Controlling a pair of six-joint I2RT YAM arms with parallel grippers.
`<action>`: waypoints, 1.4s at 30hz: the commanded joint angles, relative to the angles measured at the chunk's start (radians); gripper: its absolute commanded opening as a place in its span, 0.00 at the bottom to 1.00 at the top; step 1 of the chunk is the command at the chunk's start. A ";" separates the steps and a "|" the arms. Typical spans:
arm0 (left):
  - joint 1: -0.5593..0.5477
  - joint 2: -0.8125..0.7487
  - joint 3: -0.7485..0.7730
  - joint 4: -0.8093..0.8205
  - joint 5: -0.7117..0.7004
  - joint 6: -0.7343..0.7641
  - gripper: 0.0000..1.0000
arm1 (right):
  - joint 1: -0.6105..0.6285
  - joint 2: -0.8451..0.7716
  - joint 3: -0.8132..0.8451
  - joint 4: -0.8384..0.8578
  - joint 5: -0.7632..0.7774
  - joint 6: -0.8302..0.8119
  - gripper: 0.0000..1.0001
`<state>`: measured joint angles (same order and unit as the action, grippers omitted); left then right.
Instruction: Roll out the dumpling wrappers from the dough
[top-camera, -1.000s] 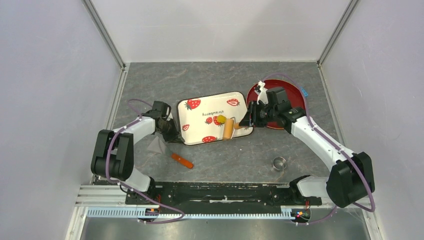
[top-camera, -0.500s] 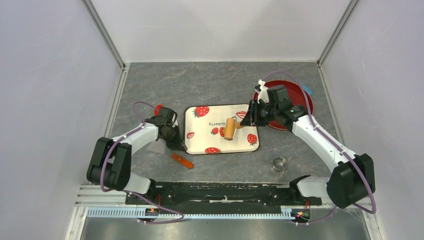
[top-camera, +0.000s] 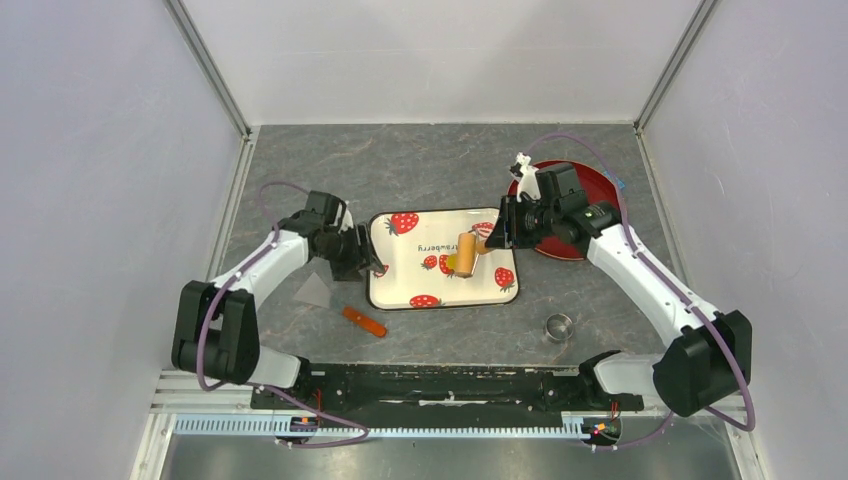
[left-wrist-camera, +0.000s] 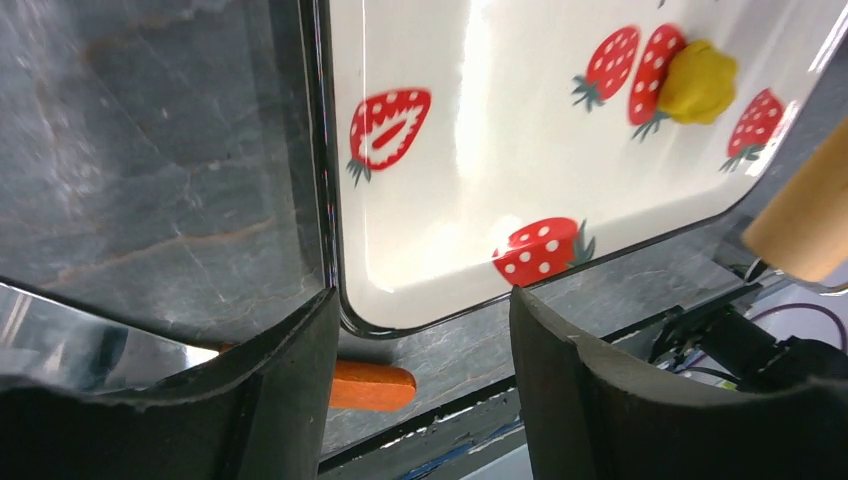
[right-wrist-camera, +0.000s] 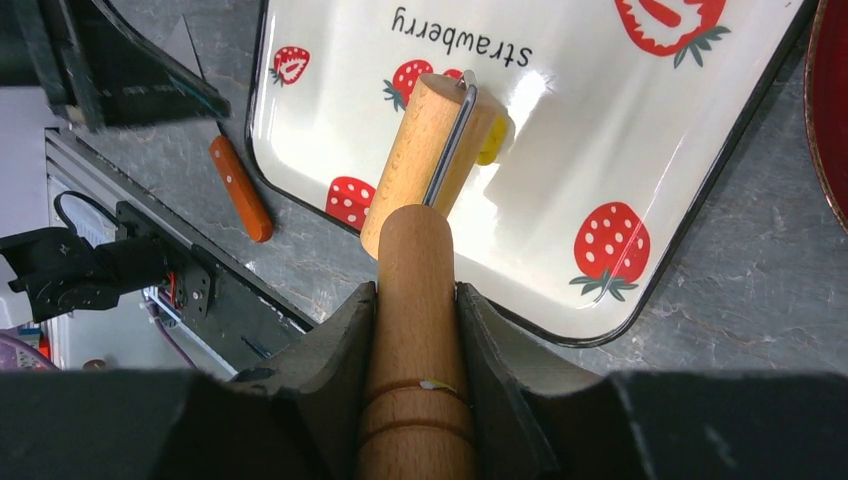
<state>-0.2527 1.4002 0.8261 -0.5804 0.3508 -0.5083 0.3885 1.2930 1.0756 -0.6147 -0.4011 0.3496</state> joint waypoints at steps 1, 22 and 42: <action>0.050 0.069 0.125 -0.082 0.094 0.154 0.68 | -0.002 0.009 0.069 -0.026 -0.003 -0.027 0.00; 0.053 0.276 0.205 -0.073 0.002 0.218 0.62 | 0.055 0.278 0.515 -0.357 0.125 -0.113 0.00; 0.052 0.333 0.202 -0.090 0.001 0.216 0.15 | 0.161 0.520 0.709 -0.479 0.261 -0.129 0.00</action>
<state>-0.1997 1.7168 1.0084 -0.6601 0.3519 -0.3054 0.5346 1.8172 1.7313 -1.0912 -0.1547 0.2306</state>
